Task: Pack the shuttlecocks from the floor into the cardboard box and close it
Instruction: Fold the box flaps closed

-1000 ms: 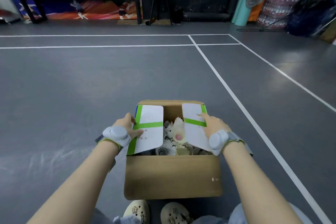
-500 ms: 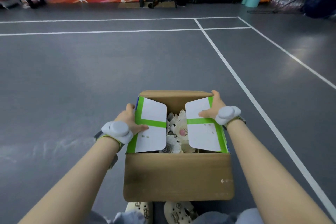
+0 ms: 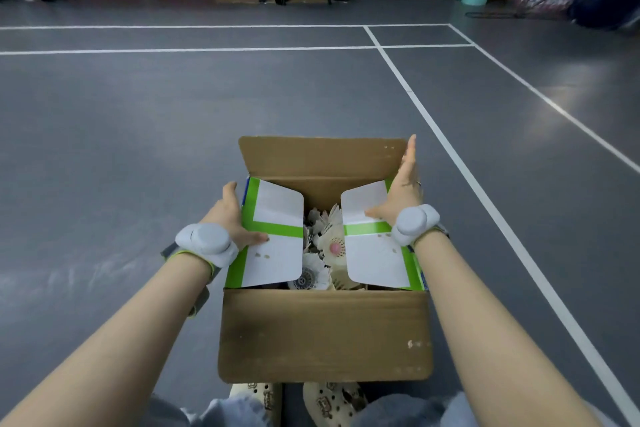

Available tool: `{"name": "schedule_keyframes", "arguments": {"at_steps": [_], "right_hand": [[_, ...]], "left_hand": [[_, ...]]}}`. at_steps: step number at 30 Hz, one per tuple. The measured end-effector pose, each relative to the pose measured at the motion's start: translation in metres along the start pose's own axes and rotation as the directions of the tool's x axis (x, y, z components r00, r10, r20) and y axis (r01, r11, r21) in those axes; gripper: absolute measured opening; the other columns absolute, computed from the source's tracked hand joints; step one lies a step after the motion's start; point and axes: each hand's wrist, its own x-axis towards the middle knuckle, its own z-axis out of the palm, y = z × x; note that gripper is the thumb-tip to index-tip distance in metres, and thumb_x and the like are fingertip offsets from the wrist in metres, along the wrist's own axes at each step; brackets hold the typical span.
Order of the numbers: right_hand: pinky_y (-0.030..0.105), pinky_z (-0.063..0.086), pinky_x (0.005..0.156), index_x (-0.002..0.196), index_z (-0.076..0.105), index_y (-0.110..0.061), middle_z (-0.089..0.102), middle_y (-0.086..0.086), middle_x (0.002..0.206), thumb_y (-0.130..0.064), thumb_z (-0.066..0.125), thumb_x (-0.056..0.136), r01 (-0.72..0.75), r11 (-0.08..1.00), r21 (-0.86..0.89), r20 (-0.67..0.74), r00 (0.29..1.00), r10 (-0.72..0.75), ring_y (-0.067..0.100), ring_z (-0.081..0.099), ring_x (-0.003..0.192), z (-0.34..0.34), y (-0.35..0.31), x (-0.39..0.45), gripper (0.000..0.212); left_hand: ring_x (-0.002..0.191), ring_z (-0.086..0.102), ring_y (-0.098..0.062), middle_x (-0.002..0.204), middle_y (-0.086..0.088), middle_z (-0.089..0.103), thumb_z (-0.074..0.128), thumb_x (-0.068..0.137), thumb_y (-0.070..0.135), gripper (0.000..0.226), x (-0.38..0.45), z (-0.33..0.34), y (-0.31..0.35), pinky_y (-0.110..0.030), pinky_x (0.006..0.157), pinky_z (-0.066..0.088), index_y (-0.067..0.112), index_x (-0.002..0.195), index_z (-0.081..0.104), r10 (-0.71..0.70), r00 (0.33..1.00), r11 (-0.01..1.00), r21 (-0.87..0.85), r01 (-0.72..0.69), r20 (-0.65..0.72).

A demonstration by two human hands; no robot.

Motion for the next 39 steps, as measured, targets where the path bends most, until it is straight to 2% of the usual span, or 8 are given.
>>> {"name": "schedule_keyframes", "arguments": {"at_steps": [6,10,13,21,26,30,35,39], "right_hand": [[0.041,0.032,0.102,0.137,0.026,-0.02,0.039,0.006,0.139,-0.016,0.083,0.062,0.014,0.953,-0.304,0.138,0.99,0.03,0.029,0.034,0.13,-0.027,0.005,-0.023,0.094],[0.04,0.031,0.108,0.143,0.032,-0.019,0.016,-0.009,0.157,-0.029,0.06,0.088,0.08,0.884,-0.46,0.33,0.94,0.086,0.023,0.028,0.14,-0.032,0.012,-0.048,0.062],[0.034,0.025,0.116,0.151,0.019,-0.013,0.001,-0.004,0.161,-0.017,0.047,0.097,0.097,0.918,-0.385,0.428,0.9,0.085,0.018,0.022,0.146,-0.027,0.011,-0.066,0.061],[0.018,0.033,0.1,0.149,0.022,-0.035,0.018,-0.012,0.158,0.01,0.041,0.081,0.16,0.921,-0.355,0.455,0.89,0.021,0.017,0.034,0.141,-0.046,0.02,-0.105,0.084],[0.015,0.037,0.081,0.148,0.02,-0.039,0.002,-0.021,0.158,0.013,0.042,0.075,0.214,0.905,-0.367,0.539,0.842,0.02,0.014,0.042,0.134,-0.057,0.034,-0.123,0.092],[0.031,0.048,0.094,0.147,0.027,-0.038,-0.001,-0.015,0.159,0.009,0.042,0.082,0.313,0.885,-0.345,0.561,0.825,-0.073,0.016,0.043,0.134,-0.059,0.039,-0.126,0.082],[0.027,0.042,0.103,0.136,0.051,-0.028,0.023,-0.012,0.156,-0.004,0.053,0.091,0.206,0.959,-0.196,0.549,0.833,-0.067,0.017,0.054,0.123,-0.068,0.038,-0.113,0.051],[0.032,0.045,0.096,0.131,0.055,-0.019,0.063,0.003,0.126,-0.017,0.058,0.092,0.055,0.981,-0.188,0.506,0.861,0.048,0.022,0.061,0.109,-0.064,0.031,-0.105,0.039]], "left_hand": [[0.103,0.057,-0.039,0.15,-0.014,0.012,0.089,0.058,0.016,0.143,-0.018,-0.005,0.008,-0.044,0.089,0.048,0.042,0.142,-0.024,0.114,0.984,0.993,-0.023,-0.118,-0.134],[0.123,0.044,-0.042,0.158,0.008,-0.002,0.076,0.074,0.017,0.11,-0.026,-0.004,0.016,-0.051,0.095,0.046,0.048,0.144,-0.003,0.183,0.982,0.966,0.194,-0.171,-0.045],[0.136,0.029,-0.039,0.158,0.012,0.005,0.045,0.093,0.008,0.066,-0.027,0.004,0.022,-0.048,0.104,0.039,0.034,0.147,0.018,0.123,0.981,0.903,0.394,-0.173,0.15],[0.134,0.033,-0.038,0.157,0.018,-0.01,0.031,0.095,0.004,0.071,-0.036,0.02,0.005,-0.045,0.099,0.041,0.039,0.148,0.0,0.16,0.974,0.862,0.457,-0.218,0.164],[0.133,0.04,-0.031,0.159,0.012,-0.002,0.033,0.099,0.01,0.062,-0.029,0.019,0.003,-0.043,0.102,0.041,0.034,0.149,0.009,0.232,0.961,0.863,0.424,-0.274,0.149],[0.134,0.04,-0.028,0.159,0.006,0.006,0.037,0.099,0.014,0.054,-0.025,0.011,0.004,-0.038,0.102,0.04,0.026,0.148,0.019,0.247,0.955,0.858,0.422,-0.293,0.162],[0.116,0.055,-0.03,0.132,-0.01,0.057,0.034,0.101,0.031,0.037,-0.022,-0.003,0.009,-0.034,0.09,0.043,0.017,0.131,0.049,0.3,0.953,0.886,0.355,-0.297,0.048],[0.114,0.056,-0.029,0.124,-0.009,0.063,0.026,0.101,0.042,0.049,-0.018,-0.022,0.01,-0.029,0.094,0.038,0.017,0.119,0.063,0.219,0.974,0.947,0.227,-0.228,0.064]]}}
